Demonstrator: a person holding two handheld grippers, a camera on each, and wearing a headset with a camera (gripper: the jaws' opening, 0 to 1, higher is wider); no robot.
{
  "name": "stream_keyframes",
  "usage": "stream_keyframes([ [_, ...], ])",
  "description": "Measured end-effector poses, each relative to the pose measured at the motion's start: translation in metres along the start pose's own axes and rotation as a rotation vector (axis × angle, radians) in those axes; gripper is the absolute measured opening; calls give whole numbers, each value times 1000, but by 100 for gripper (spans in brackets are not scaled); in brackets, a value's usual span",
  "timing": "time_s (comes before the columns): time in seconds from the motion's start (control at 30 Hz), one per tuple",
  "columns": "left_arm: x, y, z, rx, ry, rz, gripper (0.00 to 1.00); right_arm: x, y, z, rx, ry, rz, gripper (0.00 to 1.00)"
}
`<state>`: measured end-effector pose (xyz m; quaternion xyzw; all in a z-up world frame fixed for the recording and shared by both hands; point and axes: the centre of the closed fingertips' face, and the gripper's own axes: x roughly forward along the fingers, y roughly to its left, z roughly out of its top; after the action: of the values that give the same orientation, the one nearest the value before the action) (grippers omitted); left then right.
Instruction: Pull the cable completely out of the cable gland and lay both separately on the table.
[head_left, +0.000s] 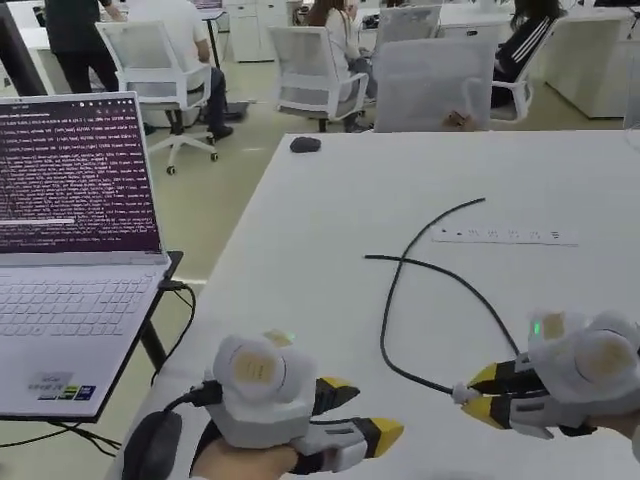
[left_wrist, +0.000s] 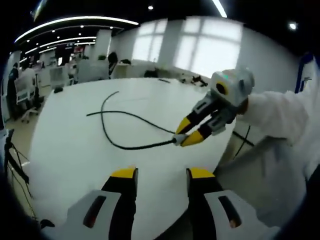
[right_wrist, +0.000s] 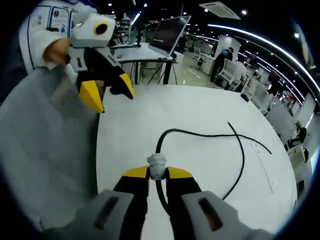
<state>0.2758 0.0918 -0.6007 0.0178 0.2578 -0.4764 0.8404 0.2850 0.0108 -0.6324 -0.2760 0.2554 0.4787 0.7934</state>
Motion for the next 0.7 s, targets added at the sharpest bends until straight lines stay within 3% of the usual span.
stream_keyframes([
  [0.03,0,-2,4,-2,-11,-17,40,-5,1,5,-17,-6,-8,12],
  [0.1,-4,-17,25,34,-52,-112,42,-16,1,17,-62,-35,-36,12],
  [0.2,-9,-26,43,139,-63,-146,42,-30,7,33,-84,-67,-45,12],
  [0.3,-13,-36,59,177,-83,-187,41,-41,16,48,-148,-86,-48,12],
  [0.4,-14,-43,66,223,-71,-217,41,-49,23,62,-211,-104,-67,12],
  [0.53,-16,-56,71,225,-70,-301,38,-59,35,83,-280,-152,-66,12],
  [0.63,-18,-54,71,246,-69,-299,32,-65,43,98,-351,-201,-71,12],
  [0.7,-22,-60,77,186,-108,-342,32,-68,45,100,-355,-217,-87,12],
])
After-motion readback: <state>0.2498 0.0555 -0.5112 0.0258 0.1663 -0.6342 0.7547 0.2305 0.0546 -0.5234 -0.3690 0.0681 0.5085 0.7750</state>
